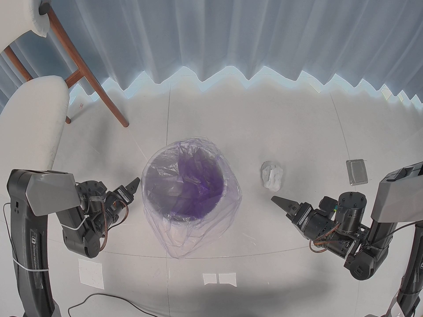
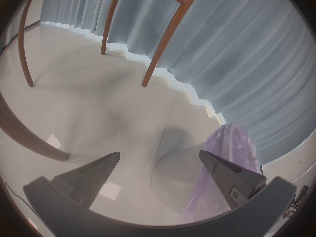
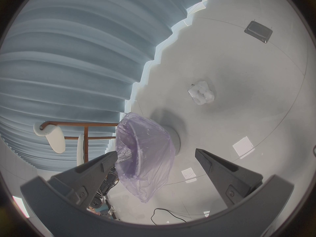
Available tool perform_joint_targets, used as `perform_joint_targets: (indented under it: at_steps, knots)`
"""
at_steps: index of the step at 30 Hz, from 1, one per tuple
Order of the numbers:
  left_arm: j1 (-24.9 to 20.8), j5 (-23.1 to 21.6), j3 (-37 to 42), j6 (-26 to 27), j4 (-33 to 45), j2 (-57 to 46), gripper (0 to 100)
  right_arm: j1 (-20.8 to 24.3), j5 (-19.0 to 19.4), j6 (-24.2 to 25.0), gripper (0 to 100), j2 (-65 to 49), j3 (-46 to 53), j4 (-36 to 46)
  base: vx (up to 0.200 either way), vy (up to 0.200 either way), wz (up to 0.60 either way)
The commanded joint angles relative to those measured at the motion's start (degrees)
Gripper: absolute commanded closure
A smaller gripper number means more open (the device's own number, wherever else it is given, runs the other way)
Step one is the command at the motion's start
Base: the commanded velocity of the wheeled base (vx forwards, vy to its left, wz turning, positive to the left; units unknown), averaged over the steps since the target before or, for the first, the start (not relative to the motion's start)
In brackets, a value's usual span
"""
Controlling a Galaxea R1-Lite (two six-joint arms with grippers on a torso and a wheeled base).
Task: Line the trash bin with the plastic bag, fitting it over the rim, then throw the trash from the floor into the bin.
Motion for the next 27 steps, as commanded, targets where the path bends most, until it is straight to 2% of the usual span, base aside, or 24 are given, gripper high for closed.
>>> perform_joint_targets:
  at_steps: [1, 6, 14, 27]
  knots:
    - [0.1, -0.1, -0.3, 0.2, -0.1, 3.2, 0, -0.1, 0.0, 0.0, 0, 1.1, -0.1, -1.0, 0.000, 0.000, 0.00]
    - [0.6, -2.6, 0.6, 0.2, -0.1, 3.0, 0, -0.2, 0.0, 0.0, 0, 1.8, -0.5, -1.0, 0.000, 0.000, 0.00]
    - [1.7, -3.0, 2.2, 4.5, -0.2, 1.4, 0, -0.1, 0.0, 0.0, 0, 1.9, -0.4, -1.0, 0.200, 0.000, 0.00]
    - [1.3, -2.9, 2.7, 4.8, -0.2, 1.5, 0, -0.1, 0.0, 0.0, 0, 2.3, -0.2, -1.0, 0.200, 0.000, 0.00]
